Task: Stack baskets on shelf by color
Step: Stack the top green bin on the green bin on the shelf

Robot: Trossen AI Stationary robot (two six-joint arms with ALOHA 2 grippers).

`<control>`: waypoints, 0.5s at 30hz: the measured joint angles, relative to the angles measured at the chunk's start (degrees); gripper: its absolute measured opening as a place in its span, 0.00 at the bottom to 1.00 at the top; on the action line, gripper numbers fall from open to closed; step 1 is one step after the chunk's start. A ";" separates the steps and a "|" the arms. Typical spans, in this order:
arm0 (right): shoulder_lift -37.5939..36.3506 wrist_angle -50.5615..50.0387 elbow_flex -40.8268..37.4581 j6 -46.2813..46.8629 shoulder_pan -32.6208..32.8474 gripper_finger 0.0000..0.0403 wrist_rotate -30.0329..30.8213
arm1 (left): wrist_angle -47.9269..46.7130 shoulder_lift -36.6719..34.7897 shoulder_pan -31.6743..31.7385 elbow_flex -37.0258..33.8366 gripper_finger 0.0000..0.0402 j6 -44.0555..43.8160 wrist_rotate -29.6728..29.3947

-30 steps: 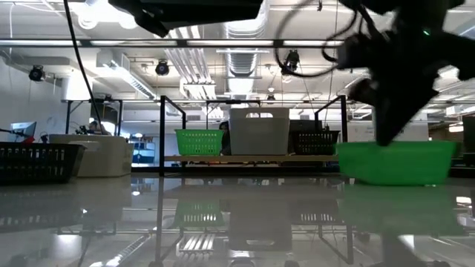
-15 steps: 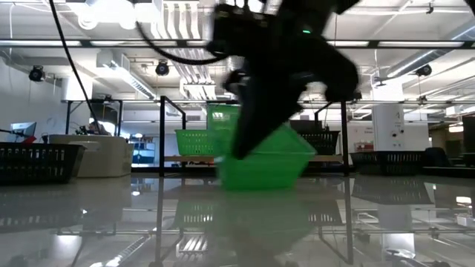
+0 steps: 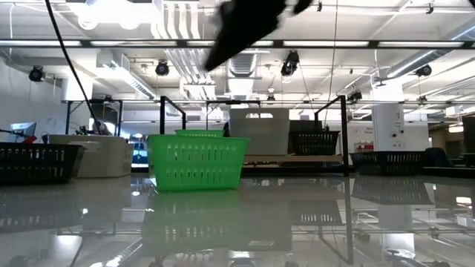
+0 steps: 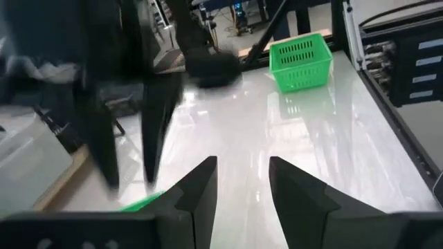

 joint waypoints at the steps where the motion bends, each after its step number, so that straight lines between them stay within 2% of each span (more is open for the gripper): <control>1: -2.04 -0.69 -2.38 2.66 0.53 0.33 -0.09 | -0.39 0.00 0.00 -0.06 0.29 -0.81 0.01; 5: -9.79 1.53 -15.90 14.42 5.16 0.35 0.74 | -0.09 0.12 1.09 -0.06 0.29 -3.63 0.04; 8: -15.24 8.42 -27.19 23.53 10.95 0.34 6.46 | -0.37 0.24 4.28 0.01 0.29 -4.64 2.33; 11: -18.73 16.89 -37.04 31.76 17.70 0.32 14.69 | -0.93 0.24 9.33 1.43 0.29 -4.17 11.24; 15: -20.88 28.32 -46.12 38.03 25.62 0.30 24.03 | -13.14 0.24 17.28 5.02 0.29 -6.02 29.41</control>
